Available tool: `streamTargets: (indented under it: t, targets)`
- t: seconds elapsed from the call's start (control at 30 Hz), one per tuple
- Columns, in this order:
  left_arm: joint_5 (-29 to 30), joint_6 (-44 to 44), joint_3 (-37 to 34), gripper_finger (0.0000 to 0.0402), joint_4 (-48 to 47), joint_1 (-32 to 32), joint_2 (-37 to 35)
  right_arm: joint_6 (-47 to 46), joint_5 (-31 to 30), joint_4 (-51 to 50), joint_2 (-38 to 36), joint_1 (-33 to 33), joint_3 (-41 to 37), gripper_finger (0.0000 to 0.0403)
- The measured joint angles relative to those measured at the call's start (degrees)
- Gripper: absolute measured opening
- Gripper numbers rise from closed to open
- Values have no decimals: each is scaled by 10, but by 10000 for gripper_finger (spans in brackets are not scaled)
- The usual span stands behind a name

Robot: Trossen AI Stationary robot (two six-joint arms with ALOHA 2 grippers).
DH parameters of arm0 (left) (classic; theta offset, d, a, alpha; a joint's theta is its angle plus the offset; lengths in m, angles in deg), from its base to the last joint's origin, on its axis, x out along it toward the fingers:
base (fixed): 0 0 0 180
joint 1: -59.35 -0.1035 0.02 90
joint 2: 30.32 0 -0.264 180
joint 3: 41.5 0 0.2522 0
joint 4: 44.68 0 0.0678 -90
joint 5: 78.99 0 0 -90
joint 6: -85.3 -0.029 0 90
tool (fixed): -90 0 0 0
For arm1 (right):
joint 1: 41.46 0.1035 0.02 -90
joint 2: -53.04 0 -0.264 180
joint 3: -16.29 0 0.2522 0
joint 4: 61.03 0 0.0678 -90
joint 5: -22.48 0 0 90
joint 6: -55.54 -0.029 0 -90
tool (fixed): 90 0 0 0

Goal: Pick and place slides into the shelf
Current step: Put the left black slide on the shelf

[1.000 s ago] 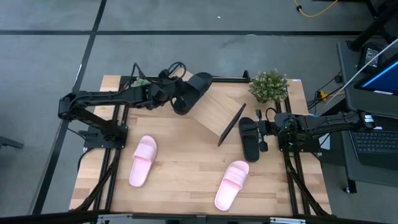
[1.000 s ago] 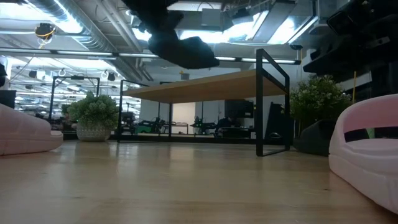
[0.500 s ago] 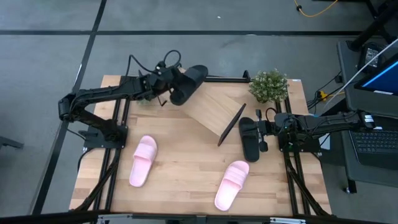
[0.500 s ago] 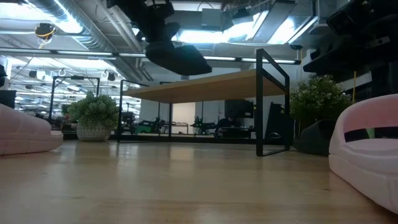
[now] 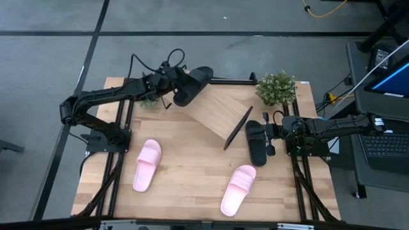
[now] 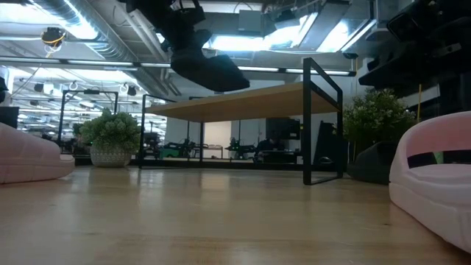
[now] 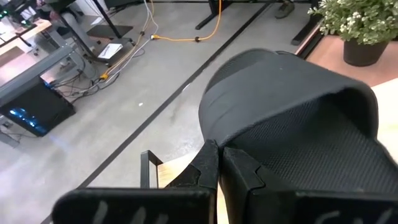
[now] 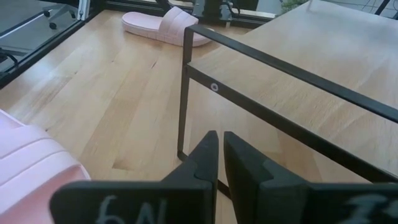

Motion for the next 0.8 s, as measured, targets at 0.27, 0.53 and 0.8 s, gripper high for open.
streamTargets:
  t: [0.27, 0.53, 0.8]
  targets:
    - [17, 10, 0, 0, -11, 15, 0, -1, 0, -10, 0, 0, 0, 29]
    - [36, 16, 0, 0, -26, 35, -8, -16, 0, -20, 0, 0, 0, 29]
    - [34, 37, -86, 0, 32, 39, -46, -28, 0, -20, 0, 0, 0, 29]
